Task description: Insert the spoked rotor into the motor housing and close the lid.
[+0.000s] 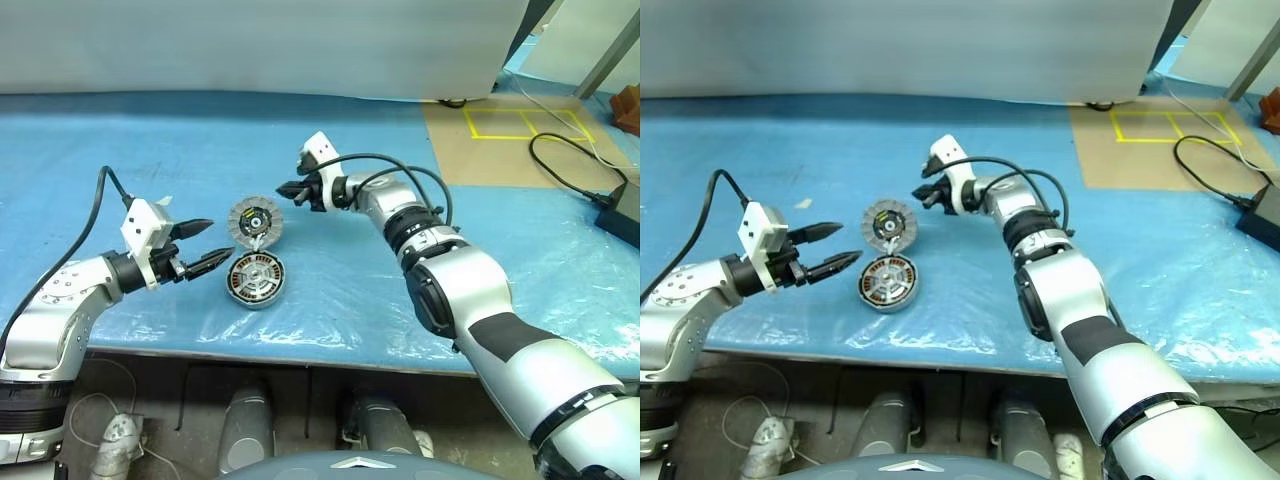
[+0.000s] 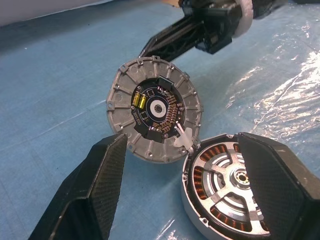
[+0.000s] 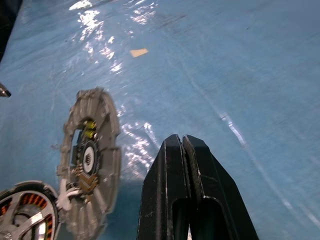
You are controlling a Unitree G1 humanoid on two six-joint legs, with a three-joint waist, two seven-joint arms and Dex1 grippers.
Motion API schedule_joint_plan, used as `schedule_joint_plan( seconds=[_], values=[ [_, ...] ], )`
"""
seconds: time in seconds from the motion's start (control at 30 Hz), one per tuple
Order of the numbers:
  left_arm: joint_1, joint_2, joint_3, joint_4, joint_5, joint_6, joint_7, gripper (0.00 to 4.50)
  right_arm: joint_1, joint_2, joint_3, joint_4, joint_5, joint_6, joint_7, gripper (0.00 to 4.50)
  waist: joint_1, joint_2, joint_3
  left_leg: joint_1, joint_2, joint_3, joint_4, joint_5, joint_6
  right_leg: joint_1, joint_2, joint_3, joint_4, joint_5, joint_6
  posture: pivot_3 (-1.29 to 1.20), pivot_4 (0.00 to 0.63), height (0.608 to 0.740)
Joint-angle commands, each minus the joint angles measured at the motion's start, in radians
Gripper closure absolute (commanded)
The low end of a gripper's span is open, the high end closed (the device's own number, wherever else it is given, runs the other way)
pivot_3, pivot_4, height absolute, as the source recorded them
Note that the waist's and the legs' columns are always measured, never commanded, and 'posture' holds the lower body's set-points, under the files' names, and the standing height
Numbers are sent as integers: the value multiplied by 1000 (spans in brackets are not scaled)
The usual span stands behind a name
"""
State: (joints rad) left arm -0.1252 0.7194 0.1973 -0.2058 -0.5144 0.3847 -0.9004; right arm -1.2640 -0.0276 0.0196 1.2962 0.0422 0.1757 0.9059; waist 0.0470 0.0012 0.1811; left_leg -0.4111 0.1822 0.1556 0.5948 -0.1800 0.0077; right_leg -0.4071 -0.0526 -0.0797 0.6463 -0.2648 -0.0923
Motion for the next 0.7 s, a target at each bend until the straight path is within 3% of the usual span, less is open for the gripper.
schedule_joint_plan(
  seconds=[0.03, 0.27, 0.4, 0.7],
  values=[
    [10, 1, 26, -39, -7, -2, 14, 779, -3, 16, -28, -21, 25, 16, 73, 4482, 0, 0, 0, 0, 0, 0, 1, 0, 0, 0, 0, 0, 0, 0, 0, 0, 150, 740],
    [7, 4, 20, -42, -9, 8, 15, 779, -27, 29, -71, -64, 68, 56, 204, 4482, 0, 0, 0, 2, 0, 0, 2, -2, -3, 0, 0, 0, 3, 0, 0, 0, 150, 740],
    [-7, 11, 15, -20, 3, 3, 6, 779, -29, 18, -49, -141, 83, 104, 360, 4482, 0, 0, 0, 1, 0, 0, 2, -1, 1, 0, 0, 0, 3, 0, 0, 0, 150, 740],
    [-33, -3, 8, 7, 2, 4, 4, 779, 34, 37, 8, -262, 69, 161, 418, 4482, 0, 0, 0, 2, 0, 0, 2, -1, 2, 0, 0, 0, 3, 0, 0, 0, 150, 740]
  ],
)
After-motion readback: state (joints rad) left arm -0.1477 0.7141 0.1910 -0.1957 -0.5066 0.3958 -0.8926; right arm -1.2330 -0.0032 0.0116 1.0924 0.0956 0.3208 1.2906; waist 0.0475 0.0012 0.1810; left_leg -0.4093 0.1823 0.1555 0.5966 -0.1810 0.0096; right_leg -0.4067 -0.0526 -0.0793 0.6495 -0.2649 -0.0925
